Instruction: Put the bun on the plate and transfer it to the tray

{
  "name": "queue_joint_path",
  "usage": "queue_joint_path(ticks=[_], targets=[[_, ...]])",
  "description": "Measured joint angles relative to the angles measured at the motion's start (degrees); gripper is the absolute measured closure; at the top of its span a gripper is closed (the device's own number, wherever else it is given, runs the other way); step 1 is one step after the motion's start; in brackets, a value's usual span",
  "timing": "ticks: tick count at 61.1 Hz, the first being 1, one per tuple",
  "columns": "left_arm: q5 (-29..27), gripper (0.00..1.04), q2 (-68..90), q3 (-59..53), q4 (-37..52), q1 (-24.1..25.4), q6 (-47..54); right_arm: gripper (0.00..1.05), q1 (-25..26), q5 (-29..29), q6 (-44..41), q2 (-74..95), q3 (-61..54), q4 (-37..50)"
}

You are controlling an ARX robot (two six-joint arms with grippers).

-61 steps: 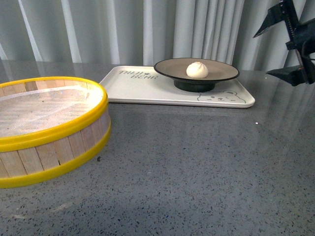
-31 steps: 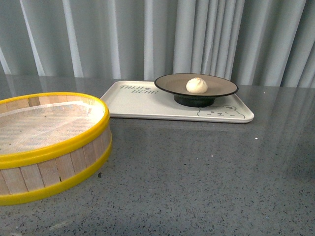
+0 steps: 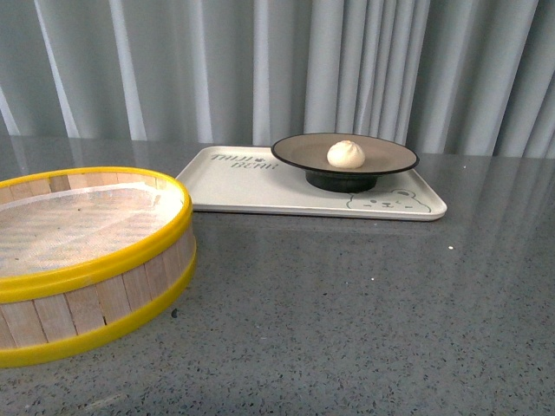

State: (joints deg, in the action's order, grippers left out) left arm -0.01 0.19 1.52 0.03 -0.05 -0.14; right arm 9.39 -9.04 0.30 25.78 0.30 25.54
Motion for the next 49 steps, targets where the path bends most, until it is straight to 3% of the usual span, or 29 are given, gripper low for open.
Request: queue_joint_path(ticks=[8,12,17,49], targets=[[0.00,0.07,0.00,0.00,0.00,0.00,0.00,1.03,-2.03,1.97,-0.02,-3.80,-0.02,-3.63],[0.00,0.07,0.00,0.00,0.00,0.00,0.00,1.03,-5.90,7.78,-0.07,-6.05,-0.02,-5.81],[-0.02,0.07,0.00,0.00,0.00,0.00,0.00,1.03,-8.74,8.44,-0.11,-8.07,-0.02,-7.65],[-0.02,0.07,0.00,0.00,0.00,0.00,0.00,1.03,-9.18,8.98,-0.11,-17.18,0.00,-16.90]])
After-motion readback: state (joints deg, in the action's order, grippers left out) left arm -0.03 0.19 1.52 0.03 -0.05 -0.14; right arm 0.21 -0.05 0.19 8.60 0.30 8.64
